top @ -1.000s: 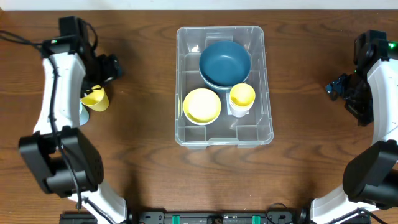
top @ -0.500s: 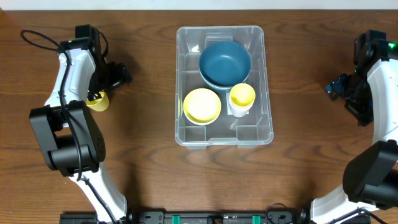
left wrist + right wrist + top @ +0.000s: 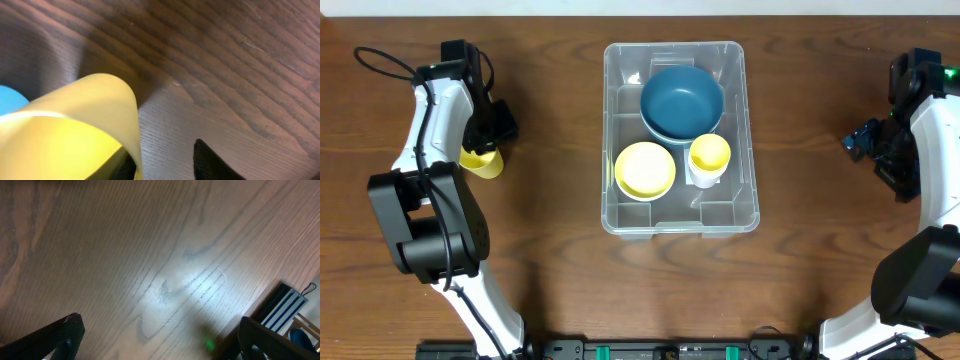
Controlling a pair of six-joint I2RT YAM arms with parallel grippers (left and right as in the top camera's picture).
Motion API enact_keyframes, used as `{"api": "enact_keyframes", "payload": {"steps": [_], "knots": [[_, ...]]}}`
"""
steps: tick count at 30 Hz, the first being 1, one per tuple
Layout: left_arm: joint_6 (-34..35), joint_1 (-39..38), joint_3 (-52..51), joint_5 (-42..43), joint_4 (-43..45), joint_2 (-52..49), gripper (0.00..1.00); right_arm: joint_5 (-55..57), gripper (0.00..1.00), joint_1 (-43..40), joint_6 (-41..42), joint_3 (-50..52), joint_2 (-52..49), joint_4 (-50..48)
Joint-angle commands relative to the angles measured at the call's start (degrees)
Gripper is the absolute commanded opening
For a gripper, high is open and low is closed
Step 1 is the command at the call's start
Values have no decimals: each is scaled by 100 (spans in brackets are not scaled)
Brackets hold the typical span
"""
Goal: Pack container
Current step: 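Return the left gripper and grasp the second yellow cup, then carry the second yellow cup into the bin onto the stacked cups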
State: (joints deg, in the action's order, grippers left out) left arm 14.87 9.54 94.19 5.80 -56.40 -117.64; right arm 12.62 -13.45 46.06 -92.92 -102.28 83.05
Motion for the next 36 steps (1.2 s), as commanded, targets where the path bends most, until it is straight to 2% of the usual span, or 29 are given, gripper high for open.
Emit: {"api": "enact_keyframes", "payload": {"steps": [1,3,4,9,16,21,23,29,36], "knots": [[-26,13,-31,-48,-33,31,29,61,99,-31,61,0,-26,0],[-26,13,-31,-48,-33,31,19,61,99,-31,61,0,-26,2],[-24,13,-31,-48,-39,31,6,61,99,-31,61,0,-26,2],[-26,11,46,-44,-164,42,6,61,99,-31,61,0,-26,0],[-70,-118,820,-15,-811,433,6,61,99,-31,61,0,-26,0],[-529,-551,1545,734,-1174,1268,6,61,99,-31,61,0,-26,0],[-765,-885,1685,1043,-1211,1738,6,61,99,-31,61,0,-26,0],[-992,-2483,1690,938,-1141,2855,6,61,99,-33,59,0,-26,0],[-992,-4146,1620,848,-914,2721,6,61,99,-31,61,0,-26,0]]}}
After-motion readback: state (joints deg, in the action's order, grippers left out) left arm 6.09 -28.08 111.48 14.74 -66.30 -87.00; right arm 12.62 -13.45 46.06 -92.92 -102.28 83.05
